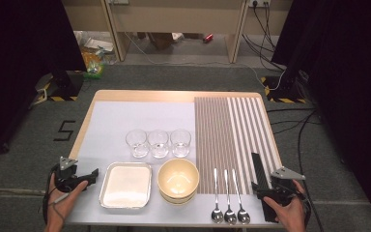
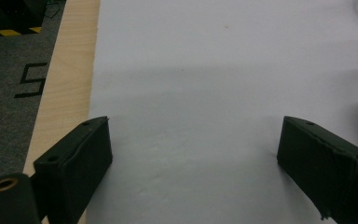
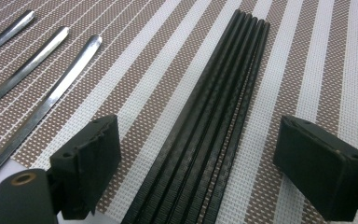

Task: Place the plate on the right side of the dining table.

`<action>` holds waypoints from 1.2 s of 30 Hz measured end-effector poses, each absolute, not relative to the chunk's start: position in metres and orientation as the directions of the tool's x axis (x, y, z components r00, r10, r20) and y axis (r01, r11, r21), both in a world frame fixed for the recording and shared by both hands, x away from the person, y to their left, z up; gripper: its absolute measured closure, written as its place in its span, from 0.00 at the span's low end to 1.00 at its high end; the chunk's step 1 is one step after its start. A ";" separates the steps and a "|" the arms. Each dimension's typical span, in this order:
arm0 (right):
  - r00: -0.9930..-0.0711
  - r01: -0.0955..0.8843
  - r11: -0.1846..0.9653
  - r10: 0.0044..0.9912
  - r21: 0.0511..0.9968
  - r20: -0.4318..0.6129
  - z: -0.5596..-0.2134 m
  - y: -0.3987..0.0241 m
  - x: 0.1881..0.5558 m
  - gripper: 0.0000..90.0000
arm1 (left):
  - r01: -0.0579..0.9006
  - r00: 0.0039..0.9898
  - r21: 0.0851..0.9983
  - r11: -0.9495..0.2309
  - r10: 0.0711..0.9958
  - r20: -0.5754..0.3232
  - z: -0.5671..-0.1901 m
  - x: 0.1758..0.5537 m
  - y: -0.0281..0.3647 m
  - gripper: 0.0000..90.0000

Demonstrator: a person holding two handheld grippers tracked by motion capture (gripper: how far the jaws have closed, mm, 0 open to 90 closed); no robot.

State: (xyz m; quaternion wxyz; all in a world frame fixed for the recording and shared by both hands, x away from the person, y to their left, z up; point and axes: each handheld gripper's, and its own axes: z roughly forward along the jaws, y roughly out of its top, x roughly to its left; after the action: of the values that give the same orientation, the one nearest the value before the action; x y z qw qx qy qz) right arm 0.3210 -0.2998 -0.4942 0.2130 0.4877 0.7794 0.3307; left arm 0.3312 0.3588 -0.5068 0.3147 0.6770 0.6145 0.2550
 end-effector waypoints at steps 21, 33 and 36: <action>-0.434 0.619 0.305 0.901 0.724 -0.009 -0.494 -0.300 0.321 0.16 | 0.658 0.123 0.753 0.019 0.984 -0.132 -0.501 0.328 0.368 0.17; -0.434 0.619 0.305 0.901 0.724 -0.009 -0.494 -0.300 0.321 0.16 | 0.615 0.195 0.788 -0.001 0.969 -0.151 -0.477 0.325 0.356 0.28; -0.434 0.619 0.305 0.901 0.724 -0.008 -0.494 -0.300 0.321 0.16 | 0.604 0.222 0.797 -0.016 0.963 -0.150 -0.471 0.325 0.349 0.33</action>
State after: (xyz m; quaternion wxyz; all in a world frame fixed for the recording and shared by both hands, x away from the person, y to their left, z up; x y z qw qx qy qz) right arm 0.3210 -0.2999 -0.4942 0.2127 0.4878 0.7792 0.3312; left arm 0.3253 0.3489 -0.4713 0.3940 0.6751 0.5805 0.2280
